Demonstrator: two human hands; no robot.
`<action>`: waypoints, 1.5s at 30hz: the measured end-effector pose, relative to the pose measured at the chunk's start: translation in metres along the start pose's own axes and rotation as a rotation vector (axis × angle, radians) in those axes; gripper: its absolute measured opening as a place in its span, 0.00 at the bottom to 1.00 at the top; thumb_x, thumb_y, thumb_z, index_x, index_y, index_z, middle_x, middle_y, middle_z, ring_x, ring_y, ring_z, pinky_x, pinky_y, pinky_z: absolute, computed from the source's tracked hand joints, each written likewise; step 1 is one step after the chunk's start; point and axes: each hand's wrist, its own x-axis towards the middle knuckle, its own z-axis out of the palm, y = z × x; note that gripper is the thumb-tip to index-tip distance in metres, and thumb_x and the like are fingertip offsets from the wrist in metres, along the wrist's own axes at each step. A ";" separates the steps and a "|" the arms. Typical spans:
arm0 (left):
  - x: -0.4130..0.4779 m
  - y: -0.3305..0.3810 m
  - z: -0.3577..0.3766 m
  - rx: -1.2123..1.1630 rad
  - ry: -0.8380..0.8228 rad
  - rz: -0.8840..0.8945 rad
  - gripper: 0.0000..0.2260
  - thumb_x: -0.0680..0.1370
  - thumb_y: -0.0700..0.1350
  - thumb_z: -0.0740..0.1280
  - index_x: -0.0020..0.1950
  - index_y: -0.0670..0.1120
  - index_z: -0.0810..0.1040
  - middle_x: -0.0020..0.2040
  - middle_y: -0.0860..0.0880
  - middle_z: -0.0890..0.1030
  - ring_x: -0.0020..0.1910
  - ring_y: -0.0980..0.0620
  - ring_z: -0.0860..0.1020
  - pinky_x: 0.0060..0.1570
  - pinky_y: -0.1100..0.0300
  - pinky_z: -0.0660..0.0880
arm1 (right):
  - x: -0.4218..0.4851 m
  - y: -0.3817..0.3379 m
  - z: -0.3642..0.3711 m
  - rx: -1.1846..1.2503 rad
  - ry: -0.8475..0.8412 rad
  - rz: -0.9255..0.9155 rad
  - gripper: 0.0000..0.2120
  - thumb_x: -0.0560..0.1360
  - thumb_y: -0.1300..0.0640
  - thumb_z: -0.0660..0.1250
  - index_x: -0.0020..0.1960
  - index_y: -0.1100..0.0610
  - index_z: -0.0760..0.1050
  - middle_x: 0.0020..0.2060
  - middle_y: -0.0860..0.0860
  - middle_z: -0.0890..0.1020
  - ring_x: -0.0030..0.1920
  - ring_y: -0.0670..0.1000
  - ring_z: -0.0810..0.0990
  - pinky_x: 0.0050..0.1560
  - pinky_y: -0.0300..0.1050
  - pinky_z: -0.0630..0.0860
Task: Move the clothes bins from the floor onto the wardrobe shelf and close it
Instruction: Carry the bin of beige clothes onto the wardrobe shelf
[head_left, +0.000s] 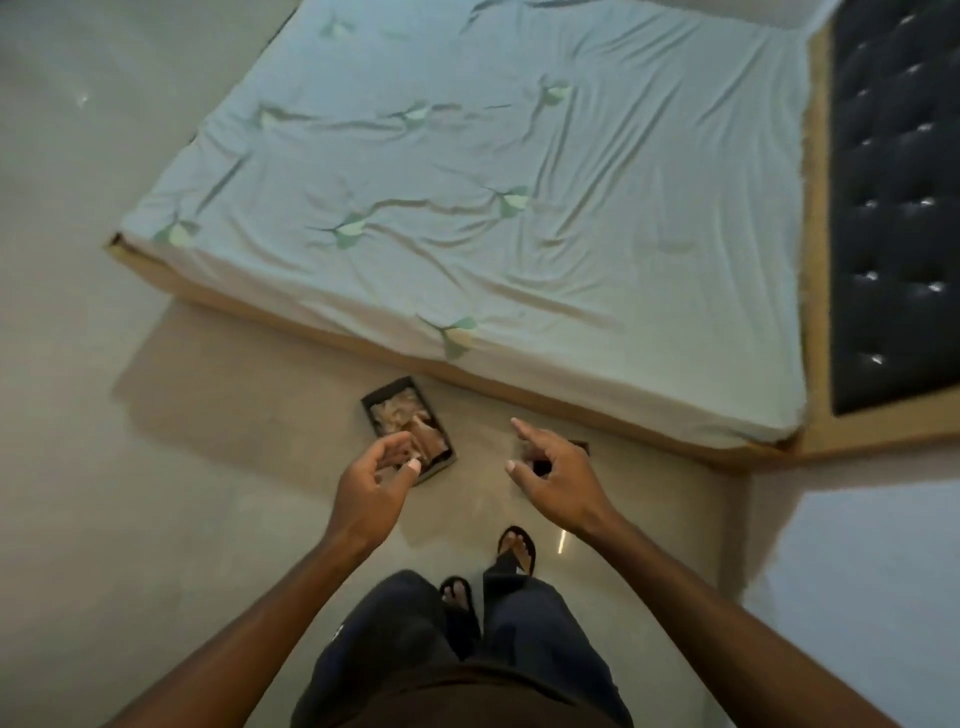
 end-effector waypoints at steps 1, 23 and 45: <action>0.008 -0.005 -0.004 -0.002 0.009 -0.022 0.15 0.77 0.46 0.68 0.63 0.55 0.75 0.59 0.56 0.79 0.60 0.58 0.76 0.63 0.52 0.73 | 0.016 -0.002 0.007 -0.008 -0.031 -0.009 0.28 0.75 0.51 0.68 0.73 0.46 0.65 0.67 0.48 0.74 0.57 0.43 0.77 0.60 0.45 0.76; 0.399 -0.368 -0.004 0.359 -0.329 -0.418 0.20 0.77 0.47 0.67 0.69 0.49 0.72 0.66 0.45 0.76 0.60 0.46 0.76 0.61 0.51 0.74 | 0.380 0.217 0.328 -0.168 -0.191 0.395 0.22 0.76 0.56 0.65 0.69 0.56 0.71 0.64 0.55 0.77 0.62 0.56 0.76 0.63 0.48 0.73; 0.454 -0.442 0.089 0.525 -0.491 -0.337 0.15 0.77 0.50 0.64 0.64 0.54 0.78 0.63 0.51 0.79 0.59 0.50 0.77 0.55 0.61 0.71 | 0.312 0.394 0.387 0.047 -0.298 0.869 0.19 0.73 0.53 0.69 0.63 0.53 0.78 0.60 0.52 0.81 0.57 0.52 0.79 0.56 0.42 0.73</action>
